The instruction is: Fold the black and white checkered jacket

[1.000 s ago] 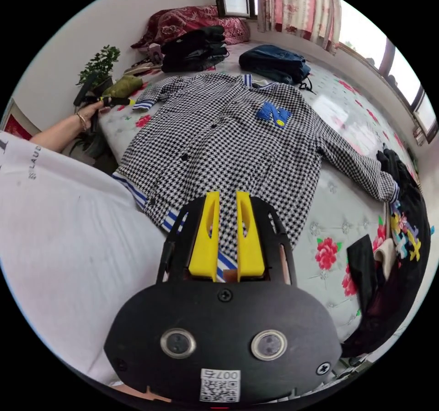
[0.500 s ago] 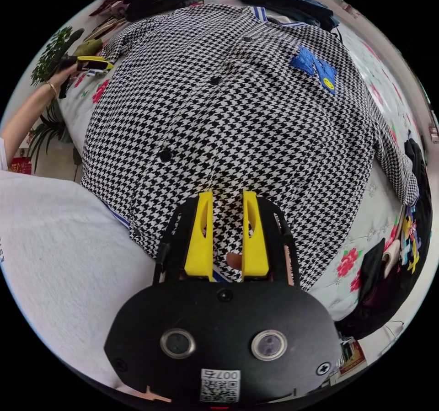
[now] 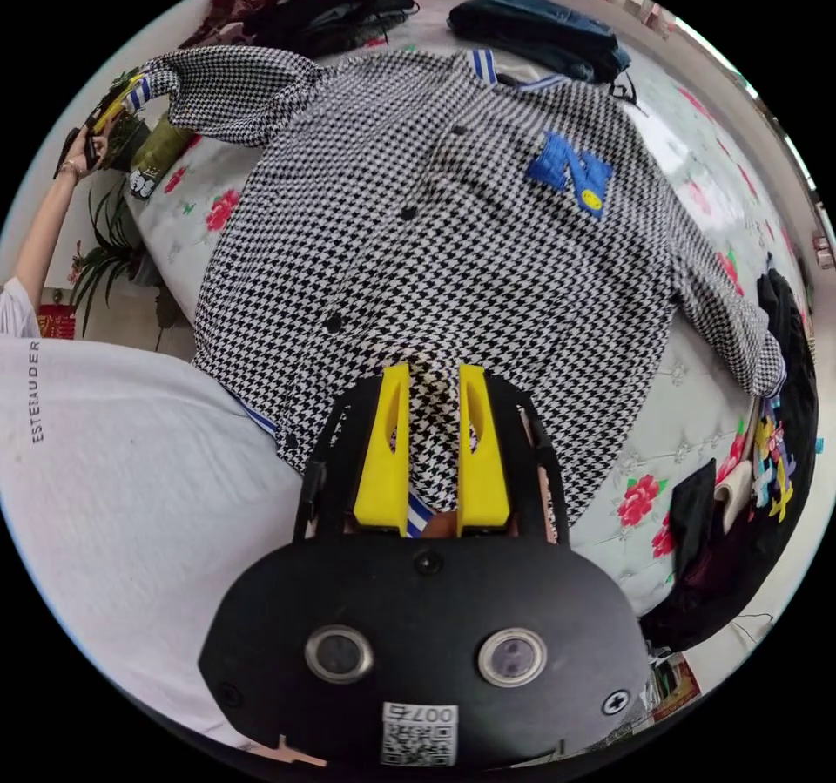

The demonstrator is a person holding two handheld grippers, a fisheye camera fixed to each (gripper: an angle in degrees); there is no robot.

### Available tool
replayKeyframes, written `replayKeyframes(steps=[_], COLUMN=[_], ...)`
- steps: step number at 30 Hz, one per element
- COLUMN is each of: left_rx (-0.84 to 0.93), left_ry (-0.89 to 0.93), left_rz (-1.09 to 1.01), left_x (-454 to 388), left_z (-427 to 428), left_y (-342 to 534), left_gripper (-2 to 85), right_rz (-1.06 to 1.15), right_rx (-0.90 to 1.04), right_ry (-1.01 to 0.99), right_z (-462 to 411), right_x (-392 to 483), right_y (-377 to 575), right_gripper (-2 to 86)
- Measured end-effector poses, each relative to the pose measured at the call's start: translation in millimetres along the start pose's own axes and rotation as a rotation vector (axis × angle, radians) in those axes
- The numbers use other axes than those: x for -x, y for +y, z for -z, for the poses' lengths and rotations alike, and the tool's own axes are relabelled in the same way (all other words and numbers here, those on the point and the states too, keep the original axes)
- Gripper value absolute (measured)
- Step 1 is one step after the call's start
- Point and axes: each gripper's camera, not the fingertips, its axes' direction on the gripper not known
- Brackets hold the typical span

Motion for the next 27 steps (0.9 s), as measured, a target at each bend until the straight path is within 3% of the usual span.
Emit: replayKeyframes(steps=[4, 9, 14, 17, 21, 24, 27], left_rx=[-0.071, -0.009, 0.209, 0.467, 0.735, 0.742, 0.752], left_ry=[0.014, 0.114, 0.268, 0.452, 0.612, 0.458, 0.148], left_rz=[0.129, 0.0, -0.318, -0.524, -0.559, -0.55, -0.557], left_x=[29.2, -21.6, -168.4, -275.2, -301.1, -273.0, -230.8], left_z=[35.4, 13.1, -71.0, -175.3, -266.7, -284.5, -282.6], left_y=[-8.6, 7.4, 33.7, 113.0, 203.9, 252.7, 285.4], left_gripper=[5.9, 5.9, 6.1, 7.9, 12.8, 13.9, 13.8], right_rz=[0.0, -0.106, -0.198, -0.257, -0.335, -0.365, -0.382], right_rx=[-0.122, -0.188, -0.254, -0.312, -0.378, -0.425, -0.435], right_ry=[0.006, -0.095, -0.149, -0.177, -0.218, -0.229, -0.253], right_z=[33.1, 45.1, 57.2, 68.8, 83.2, 97.1, 101.5], right_x=[-8.5, -42.0, -73.5, -95.8, -130.2, -154.7, -182.7], right_y=[27.2, 65.4, 102.4, 122.2, 144.7, 159.4, 164.5], right_gripper=[6.5, 7.1, 7.5, 7.9, 9.0, 9.8, 10.6])
